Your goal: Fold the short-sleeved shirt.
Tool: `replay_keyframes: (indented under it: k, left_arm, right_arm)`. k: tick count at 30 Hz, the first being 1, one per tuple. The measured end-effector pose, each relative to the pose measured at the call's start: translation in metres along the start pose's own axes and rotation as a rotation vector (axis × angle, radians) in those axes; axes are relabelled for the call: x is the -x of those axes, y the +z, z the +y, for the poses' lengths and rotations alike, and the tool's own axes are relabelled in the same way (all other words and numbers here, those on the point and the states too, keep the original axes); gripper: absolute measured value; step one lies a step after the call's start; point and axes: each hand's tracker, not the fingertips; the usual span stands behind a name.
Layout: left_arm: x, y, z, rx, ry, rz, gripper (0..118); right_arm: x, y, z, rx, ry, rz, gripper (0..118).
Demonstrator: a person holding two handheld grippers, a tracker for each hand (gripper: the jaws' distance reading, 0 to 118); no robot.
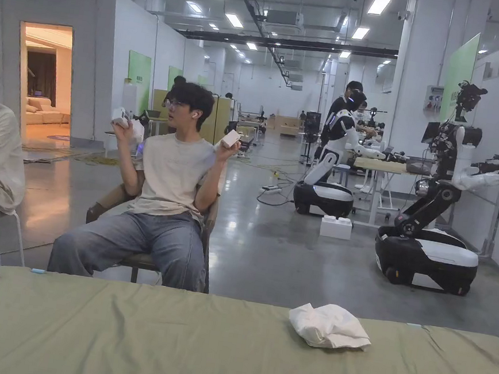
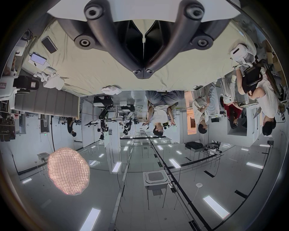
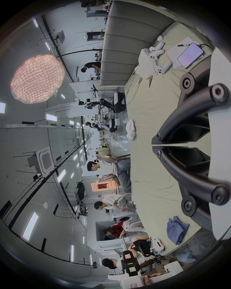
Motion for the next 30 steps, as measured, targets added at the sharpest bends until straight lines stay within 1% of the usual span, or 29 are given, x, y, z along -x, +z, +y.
replay_keyframes:
  k: [1, 2, 3, 6, 8, 9, 12, 15, 16, 22, 30]
  left_arm:
    - [0.000, 0.000, 0.002, -0.002, -0.001, -0.001, 25]
    - [-0.001, 0.001, 0.003, -0.004, 0.000, 0.002, 41]
    - [-0.001, 0.001, 0.004, -0.005, 0.001, 0.001, 58]
    - [0.000, 0.005, 0.007, -0.020, 0.014, -0.032, 67]
    - [-0.001, 0.006, 0.009, -0.032, 0.016, -0.028, 80]
    - [-0.001, 0.005, 0.010, -0.037, 0.016, -0.025, 91]
    - [-0.004, 0.003, 0.009, -0.039, 0.011, -0.032, 117]
    - [-0.005, 0.003, 0.009, -0.055, 0.019, -0.028, 118]
    - [-0.004, 0.003, 0.010, -0.057, 0.022, -0.030, 118]
    - [-0.005, 0.005, 0.010, -0.063, 0.005, -0.015, 118]
    - [-0.003, 0.005, 0.008, -0.053, 0.023, -0.014, 118]
  right_arm:
    - [0.000, 0.000, 0.001, -0.004, -0.004, 0.005, 30]
    - [0.000, 0.000, 0.002, -0.009, -0.008, 0.012, 46]
    - [0.000, 0.000, 0.004, -0.012, -0.013, 0.019, 65]
    - [0.002, 0.001, 0.007, -0.032, -0.016, 0.041, 71]
    - [0.005, 0.001, 0.009, -0.046, -0.006, 0.039, 73]
    - [0.006, 0.001, 0.011, -0.047, 0.003, 0.036, 79]
    - [0.010, -0.001, 0.012, -0.061, 0.045, 0.004, 98]
    - [0.012, -0.001, 0.014, -0.066, 0.059, -0.007, 114]
    - [0.012, -0.001, 0.013, -0.070, 0.059, -0.005, 117]
    - [0.010, 0.001, 0.012, -0.078, 0.045, 0.005, 118]
    - [0.008, 0.001, 0.012, -0.073, 0.026, -0.002, 118]
